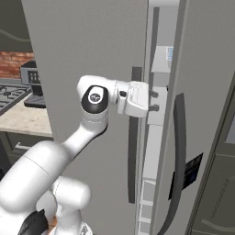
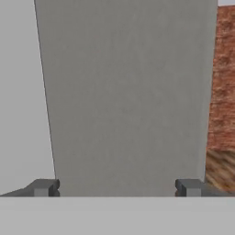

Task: Open the freezer door, pick up the ice cube tray from the freezer, and place it on the dining counter.

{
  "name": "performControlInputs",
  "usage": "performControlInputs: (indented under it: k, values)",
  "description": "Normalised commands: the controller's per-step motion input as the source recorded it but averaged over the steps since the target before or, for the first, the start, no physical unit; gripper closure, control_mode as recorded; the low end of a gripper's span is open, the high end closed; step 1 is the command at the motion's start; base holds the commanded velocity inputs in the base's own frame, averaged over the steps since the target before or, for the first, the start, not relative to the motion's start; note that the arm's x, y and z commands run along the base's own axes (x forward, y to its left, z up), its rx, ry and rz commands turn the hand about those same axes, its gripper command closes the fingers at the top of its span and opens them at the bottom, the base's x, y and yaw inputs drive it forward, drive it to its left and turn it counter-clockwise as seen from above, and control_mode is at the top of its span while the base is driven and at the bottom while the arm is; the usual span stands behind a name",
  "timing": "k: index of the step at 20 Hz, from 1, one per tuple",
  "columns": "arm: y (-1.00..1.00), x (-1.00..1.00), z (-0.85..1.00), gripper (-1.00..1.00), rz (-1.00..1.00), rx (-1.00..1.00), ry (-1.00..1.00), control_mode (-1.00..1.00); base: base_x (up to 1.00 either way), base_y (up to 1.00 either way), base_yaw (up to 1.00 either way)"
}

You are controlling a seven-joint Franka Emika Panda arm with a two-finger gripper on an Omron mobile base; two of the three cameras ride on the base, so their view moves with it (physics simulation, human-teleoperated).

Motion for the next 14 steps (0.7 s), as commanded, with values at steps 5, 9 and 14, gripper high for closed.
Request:
performControlInputs:
  k: [5, 9, 14]
  values:
    - [-0.57, 0.0, -0.13, -1.0, 0.0, 0.02, -0.03, -1.0, 0.0, 0.0, 0.0]
    - [-0.5, 0.0, -0.17, -1.0, 0.0, 0.0, -0.04, -1.0, 0.0, 0.0, 0.0]
    - [-0.53, 0.0, -0.13, -1.0, 0.0, 0.0, -0.05, -1.0, 0.0, 0.0, 0.0]
